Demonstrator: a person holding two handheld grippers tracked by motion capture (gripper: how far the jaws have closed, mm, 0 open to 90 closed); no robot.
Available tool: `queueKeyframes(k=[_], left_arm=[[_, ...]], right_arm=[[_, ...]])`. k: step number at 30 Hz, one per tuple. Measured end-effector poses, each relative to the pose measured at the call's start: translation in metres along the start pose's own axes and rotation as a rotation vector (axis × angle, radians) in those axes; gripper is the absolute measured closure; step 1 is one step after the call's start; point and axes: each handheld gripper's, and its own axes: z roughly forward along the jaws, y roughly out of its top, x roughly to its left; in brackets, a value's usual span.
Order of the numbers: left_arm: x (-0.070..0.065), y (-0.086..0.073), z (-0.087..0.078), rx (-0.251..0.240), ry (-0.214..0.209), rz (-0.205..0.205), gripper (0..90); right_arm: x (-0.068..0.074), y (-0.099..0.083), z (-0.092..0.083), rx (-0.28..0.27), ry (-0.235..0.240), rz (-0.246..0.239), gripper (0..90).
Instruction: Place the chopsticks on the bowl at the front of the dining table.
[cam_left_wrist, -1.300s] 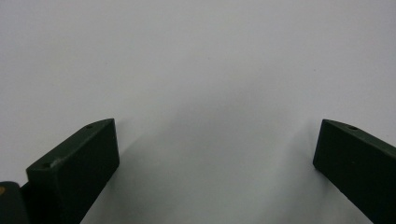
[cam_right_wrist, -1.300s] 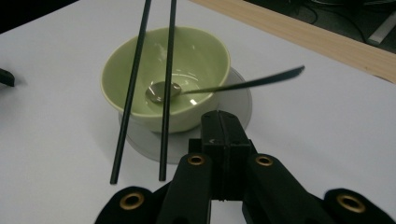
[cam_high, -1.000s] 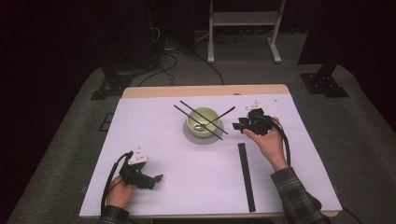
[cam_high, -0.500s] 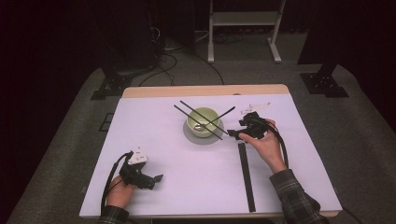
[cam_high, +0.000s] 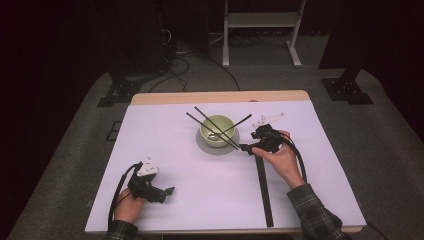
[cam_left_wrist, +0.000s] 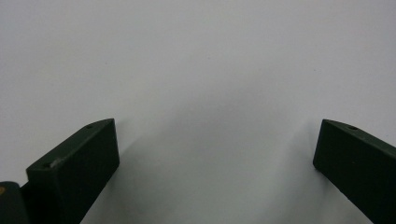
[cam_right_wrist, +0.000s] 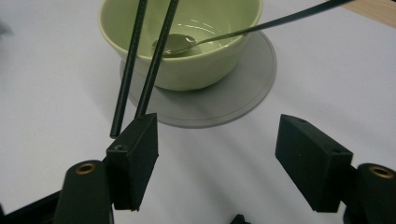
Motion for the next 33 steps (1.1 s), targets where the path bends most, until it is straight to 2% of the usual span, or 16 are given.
queueKeyframes(k=[21, 27, 33], left_arm=[[0.000, 0.000, 0.000, 0.000, 0.000, 0.000, 0.0], [0.000, 0.000, 0.000, -0.001, 0.000, 0.000, 0.0], [0.000, 0.000, 0.000, -0.002, 0.000, -0.001, 0.0]], right_arm=[[0.022, 0.003, 0.006, 0.009, 0.055, -0.047, 28.8], [0.022, 0.006, 0.000, -0.011, 0.047, -0.035, 29.1], [0.022, 0.015, -0.012, -0.057, 0.036, -0.029, 29.6]])
